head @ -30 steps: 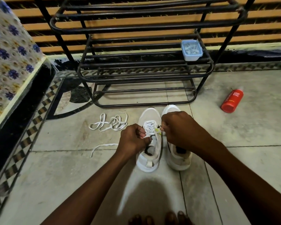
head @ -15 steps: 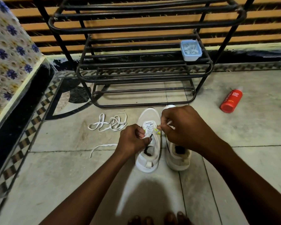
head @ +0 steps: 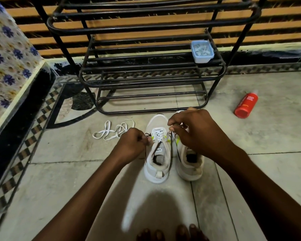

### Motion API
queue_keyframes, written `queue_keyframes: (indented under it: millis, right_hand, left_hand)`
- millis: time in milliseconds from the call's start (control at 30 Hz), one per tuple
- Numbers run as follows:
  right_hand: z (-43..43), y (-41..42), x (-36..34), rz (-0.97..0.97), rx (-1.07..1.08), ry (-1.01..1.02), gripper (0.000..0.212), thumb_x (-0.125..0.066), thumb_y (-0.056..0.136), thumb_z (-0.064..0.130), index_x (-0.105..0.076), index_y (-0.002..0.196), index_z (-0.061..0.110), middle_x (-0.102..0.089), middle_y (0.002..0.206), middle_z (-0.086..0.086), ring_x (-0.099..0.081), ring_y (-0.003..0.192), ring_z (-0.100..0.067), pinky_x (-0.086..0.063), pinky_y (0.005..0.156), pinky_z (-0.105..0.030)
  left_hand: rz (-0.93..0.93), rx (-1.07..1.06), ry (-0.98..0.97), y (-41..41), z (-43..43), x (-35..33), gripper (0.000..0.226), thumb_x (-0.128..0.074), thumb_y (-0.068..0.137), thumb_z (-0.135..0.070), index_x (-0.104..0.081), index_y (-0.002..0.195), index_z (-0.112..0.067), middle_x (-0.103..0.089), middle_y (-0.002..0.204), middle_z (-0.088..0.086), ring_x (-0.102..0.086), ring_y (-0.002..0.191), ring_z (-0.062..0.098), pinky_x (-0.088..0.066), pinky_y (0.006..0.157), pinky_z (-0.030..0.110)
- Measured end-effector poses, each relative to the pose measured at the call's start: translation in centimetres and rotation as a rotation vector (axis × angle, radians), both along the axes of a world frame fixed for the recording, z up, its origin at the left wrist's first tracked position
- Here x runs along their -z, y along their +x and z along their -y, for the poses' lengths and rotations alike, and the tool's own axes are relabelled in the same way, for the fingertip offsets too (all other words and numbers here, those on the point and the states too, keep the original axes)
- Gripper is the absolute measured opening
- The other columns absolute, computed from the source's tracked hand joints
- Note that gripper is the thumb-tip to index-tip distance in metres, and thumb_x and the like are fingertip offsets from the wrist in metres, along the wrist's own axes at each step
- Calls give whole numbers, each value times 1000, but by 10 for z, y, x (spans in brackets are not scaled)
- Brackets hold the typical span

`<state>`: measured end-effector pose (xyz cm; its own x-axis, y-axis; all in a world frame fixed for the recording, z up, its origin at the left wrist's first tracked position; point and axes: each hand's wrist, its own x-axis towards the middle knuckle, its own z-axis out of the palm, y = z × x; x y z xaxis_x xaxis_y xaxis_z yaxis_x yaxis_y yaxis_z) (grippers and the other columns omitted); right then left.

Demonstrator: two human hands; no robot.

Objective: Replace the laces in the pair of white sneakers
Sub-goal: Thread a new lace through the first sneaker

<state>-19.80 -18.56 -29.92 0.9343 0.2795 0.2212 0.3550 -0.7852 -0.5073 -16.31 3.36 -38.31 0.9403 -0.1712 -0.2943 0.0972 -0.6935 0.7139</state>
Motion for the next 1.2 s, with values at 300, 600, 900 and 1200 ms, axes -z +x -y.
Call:
queue_keyframes:
  millis: [300,600,900,1200]
  right_hand:
    - [2,-7,-9,-45,58,256,11,-73,85,15,-76,81,25,-70,66,14,-68,72,-5,-56,76,-32]
    - [10,-7,-44,-237,35,845,5,-73,86,4,-74,82,7,-70,61,-8,-62,58,-13,-50,68,-21]
    - [11,-18,-73,-138,82,982,18,-59,86,3,-77,86,2,-77,82,-12,-72,96,-19,-49,91,-28]
    - [-2,-22,-84,44,116,775,17,-75,87,10,-78,103,18,-78,94,8,-74,92,-7,-60,85,-34]
  left_hand:
    - [118,-171,-354,-9,11,-62,40,-67,98,-32,-66,67,-7,-53,51,-1,-45,52,9,-35,51,19]
    - [85,-140,-716,-26,22,-105,35,-62,101,-32,-75,77,-9,-79,104,2,-71,107,10,-45,94,45]
    - [229,-127,-728,-41,24,-127,19,-59,102,-18,-78,105,-12,-79,99,7,-75,100,23,-51,87,39]
    - [444,-202,-814,-46,31,-152,11,-75,87,0,-76,97,-5,-79,90,9,-77,87,25,-59,78,23]
